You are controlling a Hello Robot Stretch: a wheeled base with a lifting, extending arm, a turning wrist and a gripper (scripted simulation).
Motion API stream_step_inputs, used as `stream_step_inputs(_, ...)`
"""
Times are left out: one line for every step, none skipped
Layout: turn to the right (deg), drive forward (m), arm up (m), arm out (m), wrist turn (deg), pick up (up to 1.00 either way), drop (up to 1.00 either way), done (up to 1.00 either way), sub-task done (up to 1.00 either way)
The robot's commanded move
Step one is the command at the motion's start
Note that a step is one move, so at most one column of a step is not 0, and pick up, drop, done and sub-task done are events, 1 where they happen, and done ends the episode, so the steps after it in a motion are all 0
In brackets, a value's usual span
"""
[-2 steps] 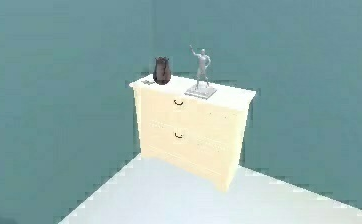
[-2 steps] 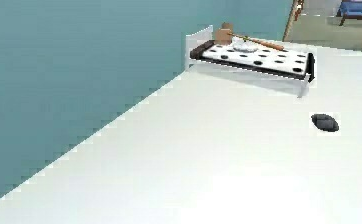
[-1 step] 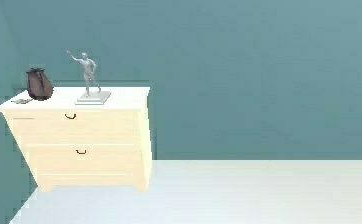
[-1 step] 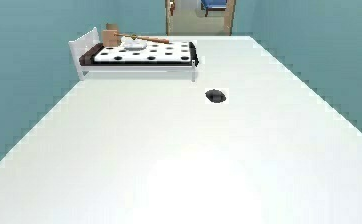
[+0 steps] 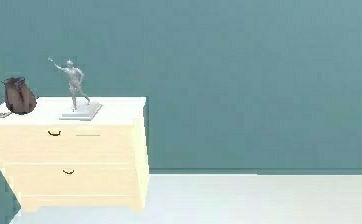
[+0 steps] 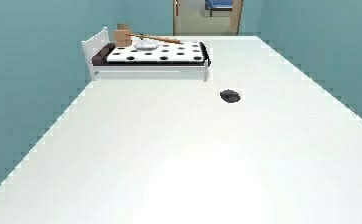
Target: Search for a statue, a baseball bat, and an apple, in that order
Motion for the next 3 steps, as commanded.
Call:
stream_step_inputs(9.0,0.00,0.00,0.00,0.0,0.00,0.00,0.00,0.00)
stream_step_inputs(0.0,0.45,0.00,0.00,0.0,0.00,0.00,0.00,0.00)
stream_step_inputs(-45.0,0.00,0.00,0.00,0.0,0.00,0.00,0.00,0.00)
